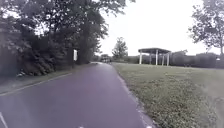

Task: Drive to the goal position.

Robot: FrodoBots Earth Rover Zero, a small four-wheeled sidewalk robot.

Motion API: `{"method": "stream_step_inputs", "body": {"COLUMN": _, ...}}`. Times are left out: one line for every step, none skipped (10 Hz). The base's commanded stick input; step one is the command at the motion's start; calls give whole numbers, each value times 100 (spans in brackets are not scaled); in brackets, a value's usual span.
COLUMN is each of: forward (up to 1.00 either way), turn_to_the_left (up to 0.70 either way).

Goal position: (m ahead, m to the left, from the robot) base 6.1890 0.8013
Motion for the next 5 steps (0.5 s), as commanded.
{"method": "stream_step_inputs", "body": {"forward": 70, "turn_to_the_left": -1}}
{"method": "stream_step_inputs", "body": {"forward": 70, "turn_to_the_left": 2}}
{"method": "stream_step_inputs", "body": {"forward": 70, "turn_to_the_left": 6}}
{"method": "stream_step_inputs", "body": {"forward": 70, "turn_to_the_left": 7}}
{"method": "stream_step_inputs", "body": {"forward": 70, "turn_to_the_left": 4}}
